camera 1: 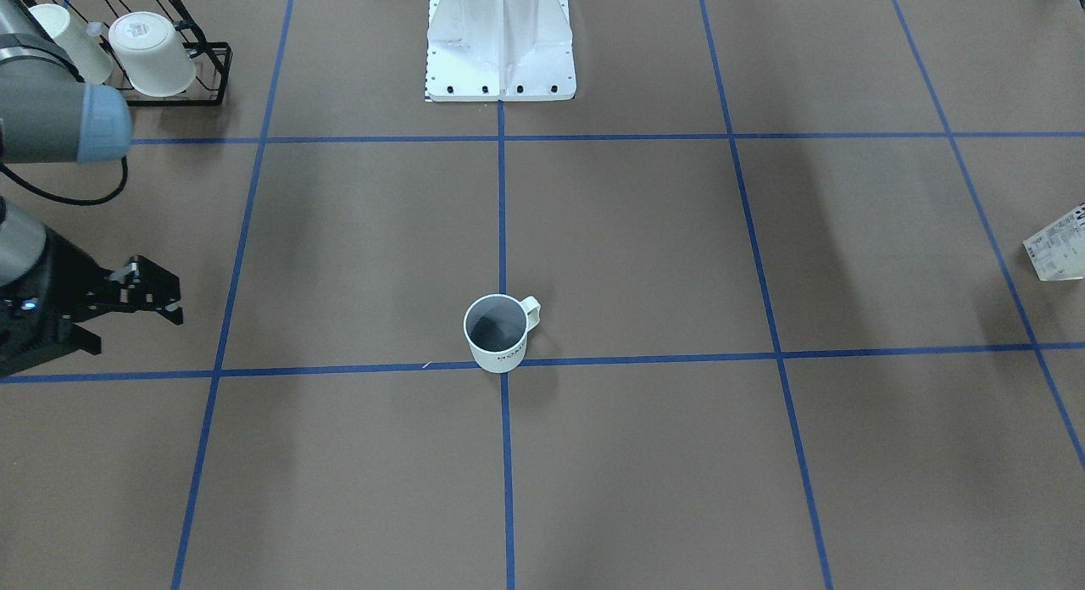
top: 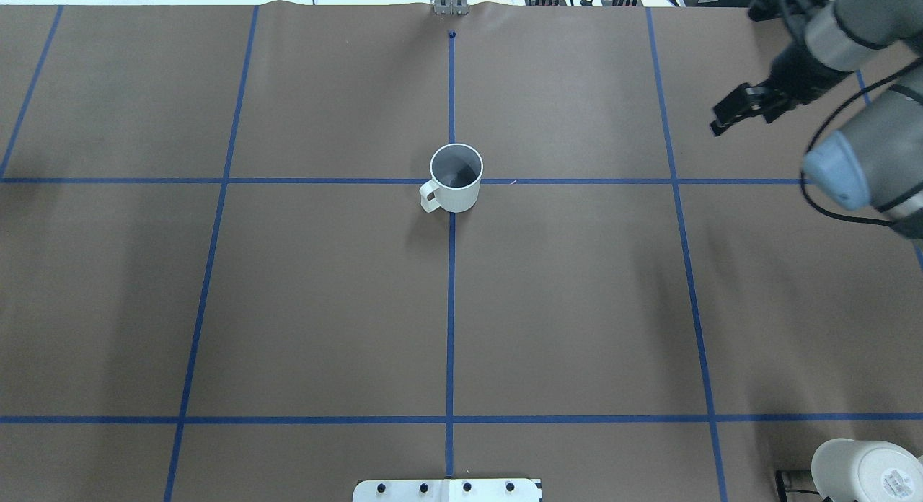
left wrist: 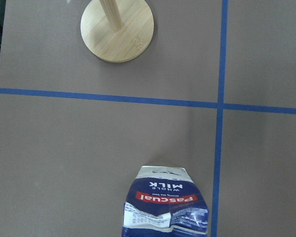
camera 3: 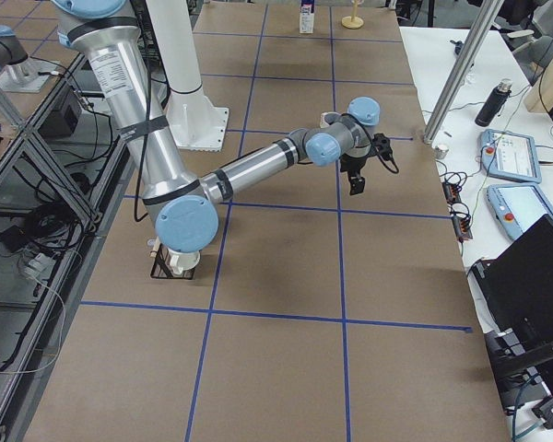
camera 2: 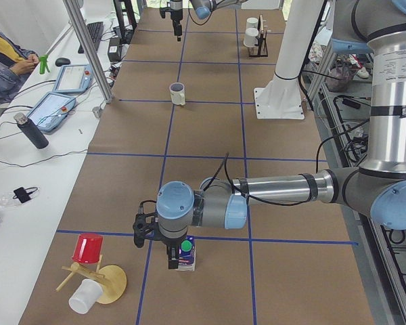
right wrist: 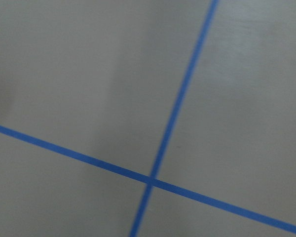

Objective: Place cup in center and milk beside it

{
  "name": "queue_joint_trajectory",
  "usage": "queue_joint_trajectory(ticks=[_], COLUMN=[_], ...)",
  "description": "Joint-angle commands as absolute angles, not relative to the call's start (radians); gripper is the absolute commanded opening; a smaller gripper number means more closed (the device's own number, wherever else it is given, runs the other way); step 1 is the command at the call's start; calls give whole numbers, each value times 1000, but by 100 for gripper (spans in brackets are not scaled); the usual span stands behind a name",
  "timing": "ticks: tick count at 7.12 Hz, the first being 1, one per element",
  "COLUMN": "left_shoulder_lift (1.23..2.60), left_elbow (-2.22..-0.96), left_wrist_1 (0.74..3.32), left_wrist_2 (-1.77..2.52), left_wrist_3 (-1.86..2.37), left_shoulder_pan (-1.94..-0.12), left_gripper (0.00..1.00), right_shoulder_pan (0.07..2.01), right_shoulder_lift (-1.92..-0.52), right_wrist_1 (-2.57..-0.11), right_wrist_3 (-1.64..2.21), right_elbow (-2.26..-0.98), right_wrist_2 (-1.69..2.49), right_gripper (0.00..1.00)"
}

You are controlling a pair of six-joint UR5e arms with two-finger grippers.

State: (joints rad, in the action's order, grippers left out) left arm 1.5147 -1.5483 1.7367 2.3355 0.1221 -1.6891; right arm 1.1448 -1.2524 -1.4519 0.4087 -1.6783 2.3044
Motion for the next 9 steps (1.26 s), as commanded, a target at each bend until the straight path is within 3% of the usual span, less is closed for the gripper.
queue_joint_trajectory(ticks=[1, 3, 9], left_shoulder_lift=[1511, 1511, 1511], left_elbow=[-1546, -1545, -1487], left_wrist_1=[1741, 1743, 1813], left_wrist_2=[2399, 2399, 2393], left_wrist_3=[158, 158, 186], left_shoulder_pan=[-1687, -1681, -1621], left_gripper=[98, 98, 98], right_shoulder_pan=[1322, 1458, 1505], right_shoulder_lift=[-1420, -1560, -1563], right_wrist_1=[-1457, -1457, -1560], right_wrist_3=[294, 94, 20], right_elbow=[-1729, -1740, -1744], right_wrist_2=[2339, 2307, 2275], right_gripper=[100, 100, 100])
